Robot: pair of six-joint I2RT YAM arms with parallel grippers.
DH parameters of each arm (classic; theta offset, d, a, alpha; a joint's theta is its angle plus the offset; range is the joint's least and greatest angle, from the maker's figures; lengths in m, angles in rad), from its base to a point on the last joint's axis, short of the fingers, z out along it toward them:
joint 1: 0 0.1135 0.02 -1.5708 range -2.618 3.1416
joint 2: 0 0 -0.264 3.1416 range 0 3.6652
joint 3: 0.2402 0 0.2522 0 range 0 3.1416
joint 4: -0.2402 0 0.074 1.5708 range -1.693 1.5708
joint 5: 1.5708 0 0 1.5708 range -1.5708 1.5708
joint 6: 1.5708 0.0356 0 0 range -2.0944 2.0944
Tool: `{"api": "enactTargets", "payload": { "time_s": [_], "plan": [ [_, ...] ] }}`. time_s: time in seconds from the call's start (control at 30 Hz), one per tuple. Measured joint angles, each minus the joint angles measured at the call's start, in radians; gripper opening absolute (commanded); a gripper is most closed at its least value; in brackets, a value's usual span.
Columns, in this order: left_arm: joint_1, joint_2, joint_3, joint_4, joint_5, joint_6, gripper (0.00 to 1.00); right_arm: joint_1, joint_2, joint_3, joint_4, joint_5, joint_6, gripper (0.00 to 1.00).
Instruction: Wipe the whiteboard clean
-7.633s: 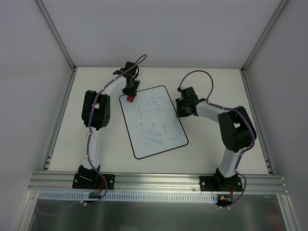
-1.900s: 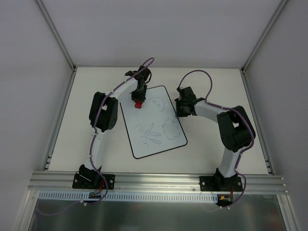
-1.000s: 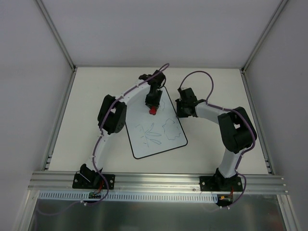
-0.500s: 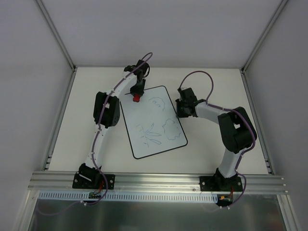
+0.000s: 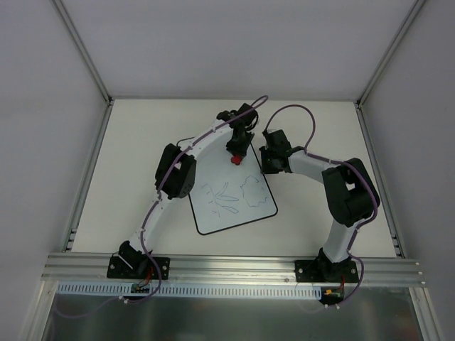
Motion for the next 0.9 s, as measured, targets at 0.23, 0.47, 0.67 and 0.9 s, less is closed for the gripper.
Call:
{"api": "enactTargets", "payload": {
  "time_s": [0.23,0.47,0.67,0.9],
  "plan": [
    [0.019,-0.1,-0.176,0.05,0.044,-0.07,0.0,0.0,-0.001,0.0,-0.002,0.0,0.001,0.15],
    [0.161,-0.269,-0.452,0.046,-0.013,-0.11,0.0,0.0,-0.001,0.0,-0.002,0.0,0.002,0.15],
    [0.18,-0.455,-0.752,0.087,-0.071,-0.121,0.0,0.0,-0.001,0.0,-0.002,0.0,0.005,0.14],
    [0.087,-0.591,-0.96,0.158,-0.088,-0.171,0.0,0.0,0.004,0.014,-0.023,0.001,0.011,0.14]
  ]
}}
